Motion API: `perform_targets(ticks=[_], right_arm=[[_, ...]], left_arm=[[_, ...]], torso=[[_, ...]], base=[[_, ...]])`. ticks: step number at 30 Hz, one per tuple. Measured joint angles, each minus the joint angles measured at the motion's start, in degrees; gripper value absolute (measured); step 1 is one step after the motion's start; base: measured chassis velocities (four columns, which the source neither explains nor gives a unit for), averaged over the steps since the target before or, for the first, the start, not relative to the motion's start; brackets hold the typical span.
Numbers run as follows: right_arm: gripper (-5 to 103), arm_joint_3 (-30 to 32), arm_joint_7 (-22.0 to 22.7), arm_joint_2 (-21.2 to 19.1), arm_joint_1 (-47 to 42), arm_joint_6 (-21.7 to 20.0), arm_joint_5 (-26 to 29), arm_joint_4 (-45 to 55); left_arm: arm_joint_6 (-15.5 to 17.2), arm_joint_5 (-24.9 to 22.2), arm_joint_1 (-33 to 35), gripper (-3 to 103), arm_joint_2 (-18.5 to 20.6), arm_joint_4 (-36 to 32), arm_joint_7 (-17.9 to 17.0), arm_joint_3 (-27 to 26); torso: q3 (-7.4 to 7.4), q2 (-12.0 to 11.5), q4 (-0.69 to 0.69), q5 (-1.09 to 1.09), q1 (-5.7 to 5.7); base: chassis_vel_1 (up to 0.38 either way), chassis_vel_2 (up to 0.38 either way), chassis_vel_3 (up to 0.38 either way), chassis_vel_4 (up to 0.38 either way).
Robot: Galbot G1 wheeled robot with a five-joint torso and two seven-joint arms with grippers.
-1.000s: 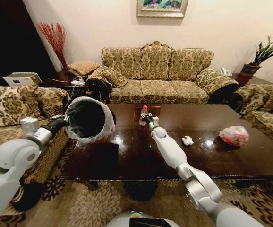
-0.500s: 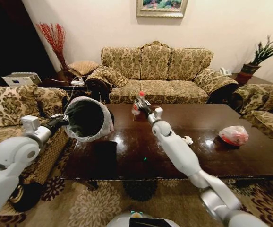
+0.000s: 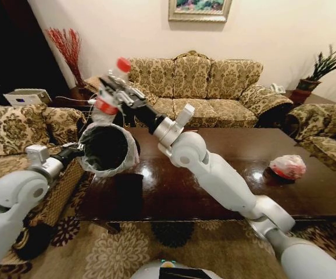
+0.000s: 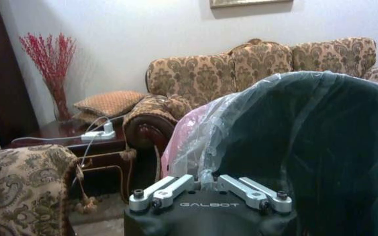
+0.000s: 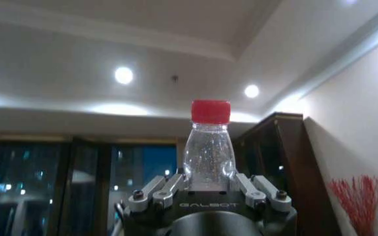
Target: Move to the front of the table and place the trash on the table into the trash bin.
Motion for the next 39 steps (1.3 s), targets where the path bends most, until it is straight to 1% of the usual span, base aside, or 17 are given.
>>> perform_targets(ticks=[6,8,10,11,16,18,19,20,23,24,27,28,30,33,36,38,39], right_arm=[[23,-1.8,-4.0,-3.3,-3.2,0.1,-5.6,-2.2],[23,-2.3,-4.2,-3.5,-3.4,0.2,-6.2,-2.5],[20,-3.4,-6.2,-3.8,-3.7,1.2,-9.8,-4.3],[20,-3.4,-6.2,-3.8,-3.7,1.2,-9.8,-4.3],[45,-6.2,-9.2,-2.6,-2.6,3.5,-13.0,-8.4],[45,-6.6,-9.3,-2.1,-2.3,3.7,-13.5,-9.0],[50,-7.0,-9.4,-1.5,-1.9,4.1,-14.2,-9.9],[50,-7.0,-9.4,-1.5,-1.9,4.1,-14.2,-9.9],[66,-7.4,-9.4,-0.1,-1.3,4.6,-14.7,-10.8],[66,-7.4,-9.4,-0.1,-1.3,4.6,-14.7,-10.8],[83,-7.3,-9.5,0.5,-0.6,5.1,-14.3,-10.9],[83,-7.3,-9.5,0.5,-0.6,5.1,-14.3,-10.9],[93,-5.4,-7.9,0.5,-0.7,5.1,-12.8,-9.3],[97,-2.8,-5.6,-0.5,-2.0,4.7,-12.0,-7.0],[100,4.1,0.6,-5.4,-8.0,0.6,-11.6,-1.6],[100,5.7,1.6,-6.6,-9.7,-0.4,-11.9,-0.8],[100,8.9,3.6,-9.1,-14.0,-2.1,-12.5,1.1]], left_arm=[[1.1,-0.1,-0.2,0,0.4,1.3,0.1,-0.1],[1.6,-0.1,-0.2,0,0.6,1.3,0.2,-0.1],[3.0,-0.5,-0.2,0,1.3,1.2,0.2,-0.2],[3.0,-0.5,-0.2,0,1.3,1.2,0.2,-0.2],[6.5,-2.9,0.0,0,3.7,-0.3,0.0,-1.0],[7.0,-3.5,0.2,0,4.4,-0.4,0.0,-1.4],[7.7,-4.7,0.2,0,5.2,-0.7,0.0,-1.9],[7.7,-4.7,0.2,0,5.2,-0.7,0.0,-1.9],[8.5,-5.9,0.3,0,6.5,-1.3,0.3,-2.2],[8.5,-5.9,0.3,0,6.5,-1.3,0.3,-2.2],[9.2,-7.0,0.5,0,7.0,-1.7,0.3,-2.2],[9.2,-7.0,0.5,0,7.0,-1.7,0.3,-2.2],[9.4,-8.1,0.6,0,7.2,-1.4,0.1,-2.1],[9.6,-8.9,0.4,0,7.5,-0.5,0.2,-2.4],[9.7,-9.9,-0.7,0,8.1,2.1,0.4,-3.5],[9.7,-10.0,-1.0,0,8.3,2.6,0.6,-3.7],[9.7,-10.3,-1.6,0,8.6,3.9,0.7,-4.1]], torso=[[0.01,0.0,-0.02,0.01,0.01],[0.01,0.0,-0.02,0.01,0.01],[0.01,0.0,-0.01,0.0,0.0],[0.01,0.0,-0.01,0.0,0.0],[0.01,0.0,-0.01,0.0,0.01],[0.01,0.0,-0.01,0.0,0.01],[0.01,0.0,-0.01,0.0,0.01],[0.01,0.0,-0.01,0.0,0.01],[0.01,0.0,0.0,0.0,0.01],[0.01,0.0,0.0,0.0,0.01],[0.01,0.0,0.0,0.0,0.01],[0.01,0.0,0.0,0.0,0.01],[0.01,0.0,0.0,0.0,0.01],[0.01,0.0,0.0,-0.01,0.01],[0.0,0.0,0.0,0.0,0.0],[0.0,0.0,0.01,0.0,0.0],[0.0,0.0,-0.01,0.01,0.01]], base=[[0.0,0.0,0.0,0.0],[0.0,0.0,0.0,0.0],[0.0,0.0,0.0,0.0],[0.0,0.0,0.0,0.0],[0.0,0.0,0.0,0.0],[0.0,0.0,0.0,0.0],[0.0,0.0,0.0,0.0],[0.0,0.0,0.0,0.0],[0.0,0.0,0.0,0.0],[0.0,0.0,0.0,0.0],[0.0,0.0,0.0,0.0],[0.0,0.0,0.0,0.0],[0.0,0.0,0.0,0.0],[0.0,0.0,0.0,0.0],[0.0,0.0,0.0,0.0],[0.0,0.0,0.0,0.0],[0.0,0.0,0.0,0.0]])
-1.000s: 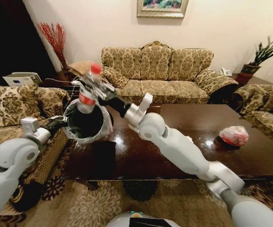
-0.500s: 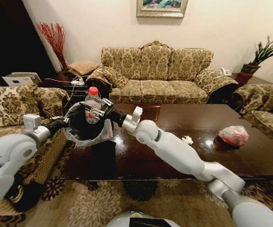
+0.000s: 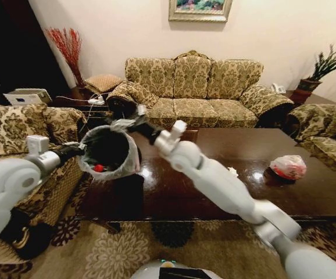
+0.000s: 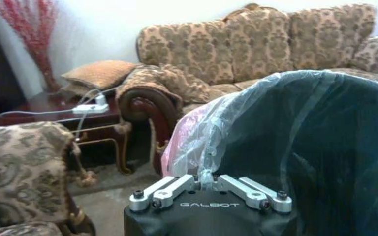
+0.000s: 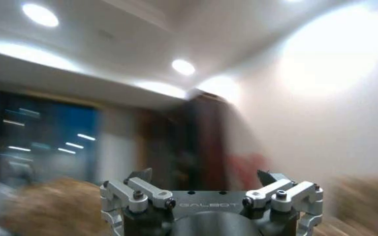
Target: Move to the front of the table and place the trash on the table into the trash bin.
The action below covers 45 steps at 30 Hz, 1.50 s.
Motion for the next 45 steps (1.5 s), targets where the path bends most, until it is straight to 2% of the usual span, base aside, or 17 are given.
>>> perform_targets(ticks=[1,2,4,6,8,10,14,17,26,28,30,33,34,37,39,41,45], right_arm=[[100,2.6,1.9,-2.0,-3.8,-1.4,-0.1,1.7],[100,2.6,1.9,-2.0,-3.8,-1.4,-0.1,1.7],[100,7.5,5.8,-5.0,-11.0,-3.3,0.6,5.6],[100,9.0,6.7,-5.8,-13.5,-3.4,0.6,6.9],[100,13.4,7.2,-7.3,-21.4,-3.1,-0.7,9.6],[100,17.9,7.2,-7.0,-29.2,-2.7,-4.3,11.9],[100,21.0,7.2,-5.5,-34.9,-2.1,-7.6,13.6],[100,24.2,6.6,-3.4,-41.5,-0.6,-12.0,14.5],[100,25.5,6.6,-2.7,-44.3,0.6,-13.6,13.5],[100,25.3,7.8,-2.4,-44.4,0.5,-13.9,13.1],[100,25.1,10.6,-1.9,-44.3,0.5,-14.4,11.7],[100,25.1,11.8,-1.8,-44.1,0.3,-14.2,10.4],[100,25.1,13.0,-1.8,-43.3,0.1,-13.8,8.2],[100,24.9,14.3,-1.7,-41.7,-0.1,-13.6,4.8],[100,24.4,14.9,-1.3,-38.9,-1.2,-13.3,-0.7],[100,24.2,14.9,-1.1,-38.3,-1.3,-13.4,-2.0],[100,23.4,14.6,-0.3,-35.7,-2.6,-12.9,-9.3]], left_arm=[[0.0,-0.1,-0.4,0,0.1,0.7,0.0,-0.3],[0.0,-0.1,-0.4,0,0.1,0.7,0.0,-0.3],[-0.1,0.2,-0.9,0,0.2,1.8,0.3,-0.7],[-0.3,0.6,-1.0,0,0.2,2.1,0.5,-0.8],[-0.6,1.7,-1.0,0,0.0,2.4,0.8,-0.8],[-0.9,2.7,-1.0,0,-0.8,2.1,0.9,-0.8],[-1.5,3.9,-0.9,0,-1.5,1.1,0.9,-0.8],[-2.7,4.4,-0.7,0,-2.1,-0.5,0.9,-0.7],[-3.9,4.7,-0.3,0,-3.3,-2.1,0.8,-0.5],[-4.0,4.8,-0.3,0,-3.3,-2.6,0.8,-0.5],[-4.1,5.2,-0.3,0,-3.3,-3.1,0.8,-0.5],[-4.3,5.4,-0.4,0,-3.1,-3.4,0.8,-0.6],[-4.5,5.6,-0.4,0,-3.0,-3.7,0.8,-0.6],[-4.9,5.6,-0.5,0,-2.9,-4.4,0.8,-0.6],[-5.0,5.6,-0.5,0,-3.1,-5.2,0.9,-0.6],[-5.0,5.6,-0.5,0,-3.1,-5.3,0.8,-0.6],[-5.0,5.7,-0.6,0,-3.3,-5.6,0.8,-0.4]], torso=[[0.0,0.0,-0.02,0.02,0.0],[0.0,0.0,-0.02,0.02,0.0],[0.0,0.0,-0.04,0.03,0.0],[0.0,0.0,-0.03,0.03,0.0],[0.0,0.0,0.0,0.0,0.0],[0.0,0.0,0.01,-0.03,0.0],[-0.01,0.0,0.01,-0.01,-0.01],[-0.01,0.0,0.01,-0.01,-0.01],[0.0,0.0,0.01,-0.01,-0.01],[0.01,0.0,0.01,0.02,0.0],[0.0,0.0,0.0,-0.05,0.0],[0.01,0.0,0.0,-0.02,0.0],[0.01,0.0,-0.02,0.06,0.0],[0.01,0.0,-0.03,0.09,0.0],[0.0,0.0,-0.04,0.0,-0.01],[0.0,0.0,-0.03,-0.02,0.0],[0.01,0.0,0.06,-0.08,0.0]], base=[[0.0,0.0,0.0,0.0],[0.0,0.0,0.0,0.0],[0.0,0.0,0.0,0.0],[0.0,0.0,0.0,0.0],[0.0,0.0,0.0,0.0],[0.0,0.0,0.0,0.0],[-0.018,-0.013,0.028,0.019],[-0.085,-0.092,0.1,0.092],[-0.189,-0.181,0.216,0.192],[-0.277,-0.267,0.277,0.268],[-0.308,-0.3,0.291,0.293],[-0.291,-0.294,0.268,0.26],[-0.178,-0.225,0.153,0.19],[-0.125,-0.14,0.126,0.163],[-0.029,-0.054,0.018,0.015],[0.0,0.0,0.0,0.0],[0.051,0.064,-0.02,-0.04]])
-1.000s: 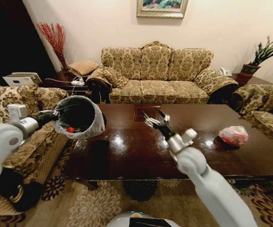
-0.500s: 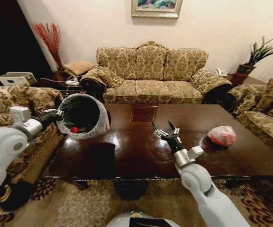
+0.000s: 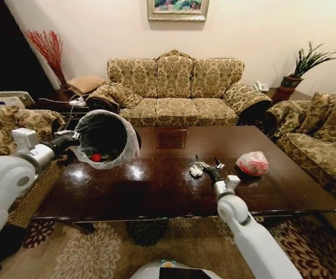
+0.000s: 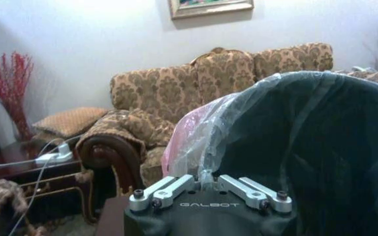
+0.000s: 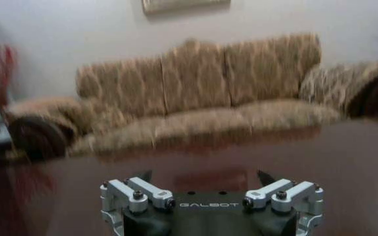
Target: Move to the front of the table and place the trash on the table into the trash bin.
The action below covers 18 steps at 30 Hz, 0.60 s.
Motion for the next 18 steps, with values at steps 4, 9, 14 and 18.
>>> perform_targets(ticks=[4,9,14,18], right_arm=[[100,-0.4,-0.9,0.7,0.6,-1.1,0.7,-4.9],[100,-0.1,-1.4,1.2,-0.3,-1.3,0.5,-7.3],[89,-0.2,-2.6,0.9,-0.5,-1.3,0.5,-8.2],[73,-0.7,-4.1,1.0,-0.3,-1.3,0.2,-8.9]], left_arm=[[-0.1,0.1,0.0,0,0.0,0.1,0.0,0.2],[-0.1,0.1,0.1,0,0.2,0.2,0.1,0.2],[-0.2,0.0,0.0,0,0.3,0.2,0.1,0.4],[-0.4,-0.1,0.0,0,0.4,0.0,0.0,0.4]], torso=[[0.0,0.0,-0.02,0.05,0.0],[0.0,0.0,-0.09,0.12,0.0],[0.0,0.0,-0.05,0.04,0.0],[0.0,0.0,-0.05,0.07,0.0]], base=[[0.03,0.03,-0.005,-0.016],[0.0,0.0,0.0,0.0],[0.0,0.0,0.0,0.0],[0.0,0.0,0.0,0.0]])
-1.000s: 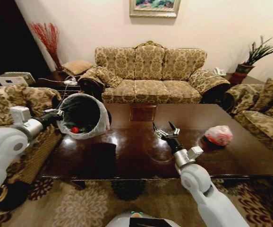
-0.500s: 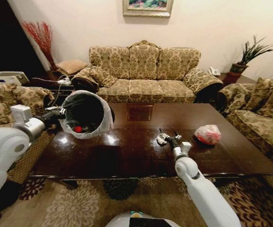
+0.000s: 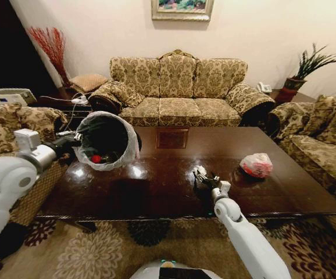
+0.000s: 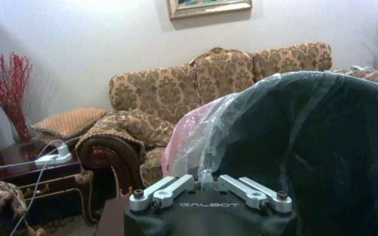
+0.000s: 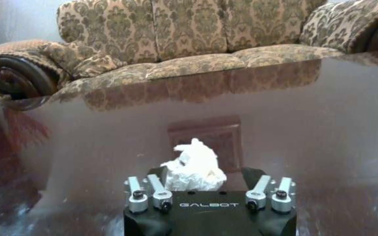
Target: Move to the front of the table and place the trash on the table into the trash bin.
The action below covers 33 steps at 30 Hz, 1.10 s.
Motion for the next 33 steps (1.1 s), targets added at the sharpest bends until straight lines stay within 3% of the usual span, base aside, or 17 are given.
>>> perform_targets(ticks=[4,7,9,11,13,19,26,29,33], right_arm=[[61,-0.1,-0.4,0.1,0.2,0.0,-0.4,-0.3],[45,-0.3,-0.4,0.0,0.4,0.0,-0.4,-0.3],[45,-0.3,-0.4,-0.1,0.4,0.0,-0.4,-0.3],[30,-0.3,-0.3,-0.2,0.5,-0.1,-0.4,-0.1],[30,-0.3,-0.3,-0.3,0.5,-0.1,-0.3,0.0],[4,-0.3,0.0,-0.7,0.5,-0.7,0.9,0.4],[0,-0.1,0.3,-0.8,0.4,-0.4,0.6,1.5],[0,0.6,-4.8,-1.2,0.8,6.2,-2.5,4.0],[0,0.4,-8.5,-2.7,2.2,9.1,-2.8,12.4]], left_arm=[[-0.7,0.0,0.2,0,0.0,0.0,-0.1,-0.1],[-0.8,0.0,0.3,0,-0.2,0.0,-0.2,0.0],[-0.8,0.0,0.3,0,-0.2,0.0,-0.2,0.0],[-0.8,0.0,0.3,0,-0.2,-0.1,-0.2,0.2],[-0.8,0.0,0.3,0,-0.2,-0.1,-0.2,0.3],[-0.9,0.1,0.3,0,-0.5,-0.2,-0.3,0.3],[-0.9,0.1,0.3,0,-0.7,-0.2,-0.3,0.3],[-0.9,0.3,0.4,0,-0.5,-0.2,-0.2,0.7],[-0.9,0.9,0.8,0,-0.3,-0.5,-0.2,1.5]], torso=[[0.0,0.0,-0.01,0.02,0.0],[0.0,0.0,0.0,0.0,0.0],[0.0,0.0,0.0,-0.02,0.0],[0.0,0.0,0.0,-0.01,0.0],[0.0,0.0,0.0,0.0,0.0],[0.0,0.0,0.0,-0.01,0.0],[0.0,0.0,0.0,0.01,0.0],[0.0,0.0,0.0,0.01,0.0],[-0.01,0.0,0.0,-0.01,0.0]], base=[[0.0,0.0,0.0,0.0],[0.0,0.0,0.0,0.0],[0.0,0.0,0.0,0.0],[0.0,0.0,0.0,0.0],[0.0,0.0,0.0,0.0],[0.0,0.0,0.0,0.0],[0.0,0.0,0.0,0.0],[0.0,0.0,0.0,0.0],[0.0,0.0,0.0,0.0]])
